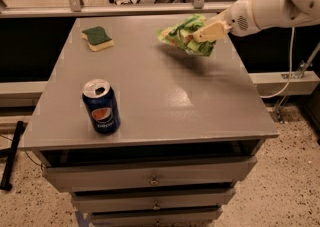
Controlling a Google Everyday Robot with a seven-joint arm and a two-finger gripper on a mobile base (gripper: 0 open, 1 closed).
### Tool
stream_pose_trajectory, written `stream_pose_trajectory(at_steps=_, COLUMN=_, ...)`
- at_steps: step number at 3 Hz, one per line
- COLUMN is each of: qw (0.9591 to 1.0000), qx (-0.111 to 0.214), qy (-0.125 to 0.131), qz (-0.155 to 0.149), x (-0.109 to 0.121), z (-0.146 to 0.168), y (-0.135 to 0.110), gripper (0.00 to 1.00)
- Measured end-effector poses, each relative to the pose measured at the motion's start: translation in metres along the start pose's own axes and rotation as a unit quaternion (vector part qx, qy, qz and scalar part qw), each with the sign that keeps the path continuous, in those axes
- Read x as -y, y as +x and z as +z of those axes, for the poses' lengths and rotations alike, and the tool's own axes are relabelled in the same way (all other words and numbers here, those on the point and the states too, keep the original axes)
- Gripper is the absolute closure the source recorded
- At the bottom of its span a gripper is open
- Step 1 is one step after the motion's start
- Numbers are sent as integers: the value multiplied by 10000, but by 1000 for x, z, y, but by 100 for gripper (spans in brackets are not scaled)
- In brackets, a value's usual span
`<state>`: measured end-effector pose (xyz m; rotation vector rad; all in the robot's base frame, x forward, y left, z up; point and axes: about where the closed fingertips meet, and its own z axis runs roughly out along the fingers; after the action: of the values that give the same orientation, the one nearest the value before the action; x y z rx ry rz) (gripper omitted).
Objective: Move green rice chip bag near pepsi can
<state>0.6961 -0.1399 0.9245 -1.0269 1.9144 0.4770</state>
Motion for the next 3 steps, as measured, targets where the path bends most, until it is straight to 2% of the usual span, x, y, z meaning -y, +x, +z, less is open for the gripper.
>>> stream_pose_trajectory(at_steps=1, qw=9983, qx=368, qy=-305, qz=-325, x=-26, z=-28, y=-18, gripper=100)
stream_pose_trajectory(at_steps=2, qw=9920, qx=691, qy=-920, qz=-515, x=-67, z=-34, y=-23, gripper=100)
stream_pose_trajectory(at_steps=3, qw=9810, qx=944, qy=-1583, qz=-598, x=-115, z=-22, y=-27, gripper=100)
